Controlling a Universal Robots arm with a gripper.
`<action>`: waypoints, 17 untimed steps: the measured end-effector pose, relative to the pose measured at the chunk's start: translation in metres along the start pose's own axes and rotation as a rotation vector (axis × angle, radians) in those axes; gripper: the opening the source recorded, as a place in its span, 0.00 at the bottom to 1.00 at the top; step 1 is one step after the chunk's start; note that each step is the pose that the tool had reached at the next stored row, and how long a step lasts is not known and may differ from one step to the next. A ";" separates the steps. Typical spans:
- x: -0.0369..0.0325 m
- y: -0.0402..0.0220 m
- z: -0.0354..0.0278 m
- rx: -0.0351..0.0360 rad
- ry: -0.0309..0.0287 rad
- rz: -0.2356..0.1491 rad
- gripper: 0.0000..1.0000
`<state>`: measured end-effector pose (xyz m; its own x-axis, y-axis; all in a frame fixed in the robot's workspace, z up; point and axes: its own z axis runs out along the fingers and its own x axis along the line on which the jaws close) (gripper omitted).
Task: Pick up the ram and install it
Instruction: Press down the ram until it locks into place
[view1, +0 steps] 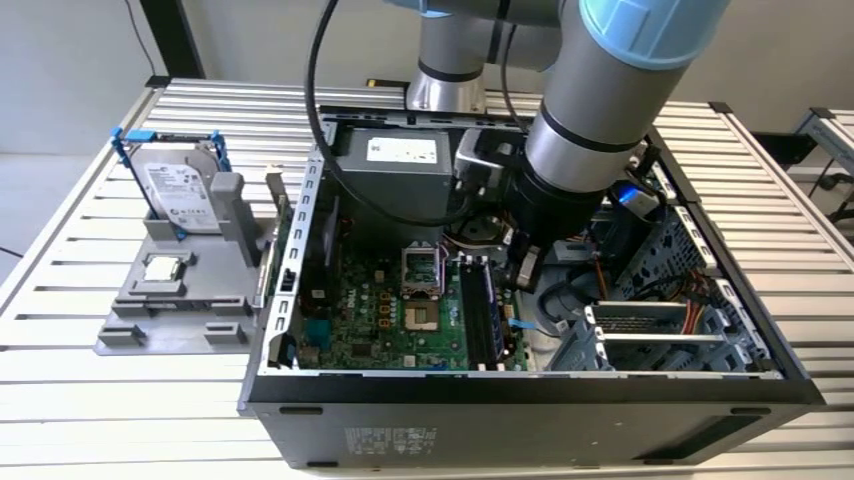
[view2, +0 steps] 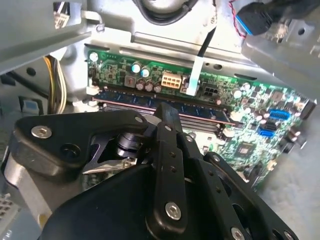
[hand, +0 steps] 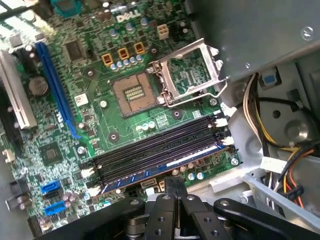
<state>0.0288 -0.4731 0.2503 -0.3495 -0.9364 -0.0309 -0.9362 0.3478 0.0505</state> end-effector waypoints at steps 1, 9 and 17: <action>0.0000 0.0001 0.0001 -0.0003 0.0006 -0.016 0.00; 0.0007 0.0016 0.0013 0.0077 0.0014 -0.107 0.00; 0.0022 0.0057 0.0023 0.0194 -0.0009 -0.151 0.00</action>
<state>0.0227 -0.4731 0.2482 -0.2047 -0.9781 -0.0375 -0.9787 0.2038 0.0260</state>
